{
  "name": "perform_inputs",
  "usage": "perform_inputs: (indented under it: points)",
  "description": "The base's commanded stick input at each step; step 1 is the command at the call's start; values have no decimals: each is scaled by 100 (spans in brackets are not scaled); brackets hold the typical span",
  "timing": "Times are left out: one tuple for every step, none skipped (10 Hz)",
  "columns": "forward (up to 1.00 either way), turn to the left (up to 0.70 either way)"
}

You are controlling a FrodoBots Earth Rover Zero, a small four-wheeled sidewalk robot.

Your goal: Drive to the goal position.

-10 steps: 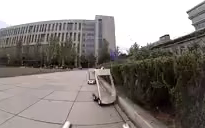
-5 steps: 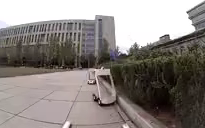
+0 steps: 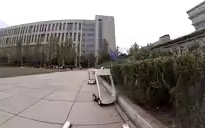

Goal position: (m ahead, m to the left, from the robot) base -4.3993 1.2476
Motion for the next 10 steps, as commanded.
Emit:
perform_inputs:
  points:
    - [6,0]
    - [6,0]
    - [6,0]
    - [6,0]
    - [6,0]
    - [6,0]
    - [6,0]
    - [6,0]
    - [6,0]
    - [6,0]
